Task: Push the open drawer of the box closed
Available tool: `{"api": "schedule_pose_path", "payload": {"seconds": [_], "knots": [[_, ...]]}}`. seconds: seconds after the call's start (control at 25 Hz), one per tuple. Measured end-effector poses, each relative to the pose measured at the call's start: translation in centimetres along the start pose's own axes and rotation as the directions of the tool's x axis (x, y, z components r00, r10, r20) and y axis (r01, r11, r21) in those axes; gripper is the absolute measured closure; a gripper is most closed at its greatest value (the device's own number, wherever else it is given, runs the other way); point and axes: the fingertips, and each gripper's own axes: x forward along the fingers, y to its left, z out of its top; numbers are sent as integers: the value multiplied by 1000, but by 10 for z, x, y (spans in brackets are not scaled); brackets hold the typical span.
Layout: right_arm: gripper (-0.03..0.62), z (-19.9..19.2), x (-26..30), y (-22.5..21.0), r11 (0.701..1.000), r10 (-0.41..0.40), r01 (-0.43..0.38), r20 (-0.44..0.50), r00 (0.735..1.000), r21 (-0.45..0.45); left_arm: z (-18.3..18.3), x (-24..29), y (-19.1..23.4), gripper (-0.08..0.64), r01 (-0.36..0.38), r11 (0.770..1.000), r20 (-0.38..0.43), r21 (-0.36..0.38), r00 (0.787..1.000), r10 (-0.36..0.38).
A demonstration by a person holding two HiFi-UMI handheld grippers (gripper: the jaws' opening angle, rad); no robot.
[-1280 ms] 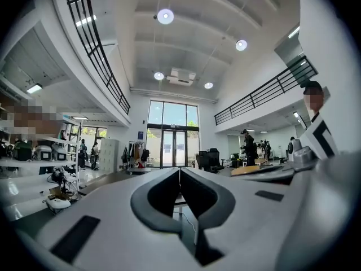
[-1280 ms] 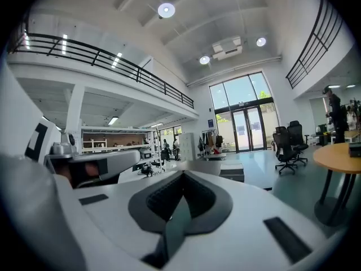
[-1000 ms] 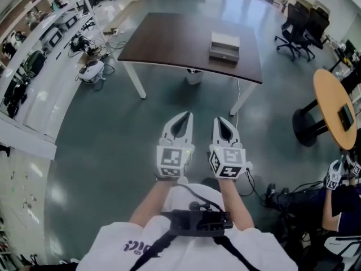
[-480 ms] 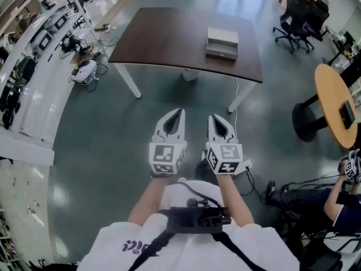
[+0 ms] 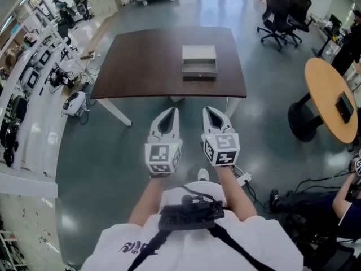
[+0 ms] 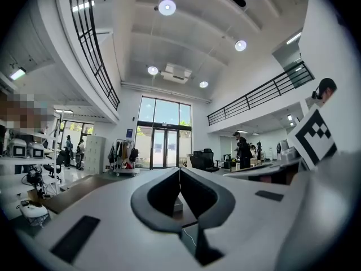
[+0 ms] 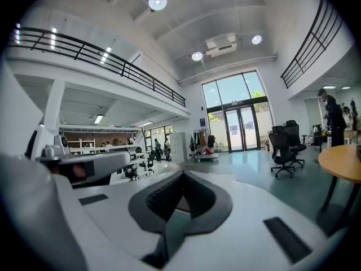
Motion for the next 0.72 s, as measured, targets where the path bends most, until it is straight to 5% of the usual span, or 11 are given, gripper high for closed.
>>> {"api": "schedule_pose_path", "payload": {"seconds": [0.24, 0.72], "knots": [[603, 11, 26, -73, 1000, -12, 12, 0, 1000, -1, -7, 75, -32, 549, 8, 1000, -4, 13, 1000, -8], [603, -13, 83, -144, 998, 36, -31, -73, 997, 57, -52, 161, -53, 549, -13, 1000, -113, 28, 993, 16]]}}
